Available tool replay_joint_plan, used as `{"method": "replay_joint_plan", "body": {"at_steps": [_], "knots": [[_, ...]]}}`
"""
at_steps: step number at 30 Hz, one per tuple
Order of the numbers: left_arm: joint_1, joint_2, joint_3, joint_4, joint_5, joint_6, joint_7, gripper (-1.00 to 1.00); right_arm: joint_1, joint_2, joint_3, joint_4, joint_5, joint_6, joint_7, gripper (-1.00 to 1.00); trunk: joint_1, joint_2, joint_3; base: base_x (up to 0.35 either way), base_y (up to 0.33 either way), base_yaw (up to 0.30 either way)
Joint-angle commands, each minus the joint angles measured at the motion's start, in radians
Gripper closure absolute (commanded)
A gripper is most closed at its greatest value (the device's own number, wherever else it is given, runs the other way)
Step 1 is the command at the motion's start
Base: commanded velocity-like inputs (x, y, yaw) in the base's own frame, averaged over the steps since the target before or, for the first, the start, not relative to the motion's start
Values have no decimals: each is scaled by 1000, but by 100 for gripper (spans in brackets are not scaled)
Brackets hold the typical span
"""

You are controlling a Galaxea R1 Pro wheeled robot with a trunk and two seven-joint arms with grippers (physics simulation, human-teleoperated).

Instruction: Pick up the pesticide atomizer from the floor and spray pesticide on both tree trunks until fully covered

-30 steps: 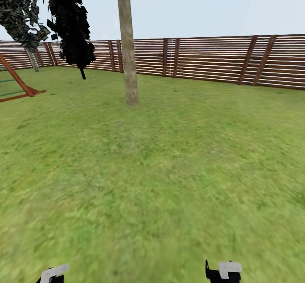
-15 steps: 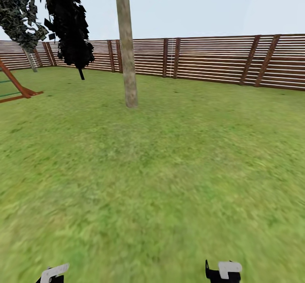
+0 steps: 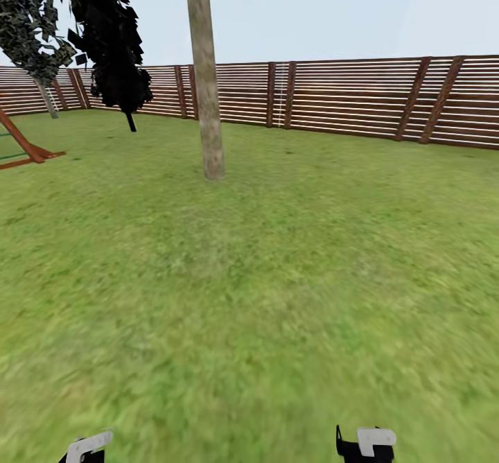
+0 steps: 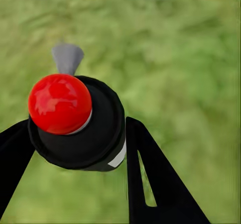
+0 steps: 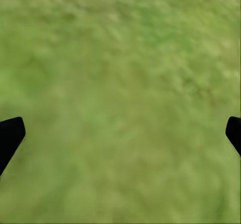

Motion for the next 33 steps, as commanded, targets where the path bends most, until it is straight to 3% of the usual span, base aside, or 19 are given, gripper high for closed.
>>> {"method": "replay_joint_plan", "body": {"at_steps": [1, 33], "knots": [[0, 0, 0, 0, 0, 0, 0, 100, 0, 0, 0, 0, 0, 0, 0, -100, 0, 0, 0, 338, 0, 0], [0, 0, 0, 0, 0, 0, 0, 100, 0, 0, 0, 0, 0, 0, 0, -100, 0, 0, 0, 338, 0, 0]]}}
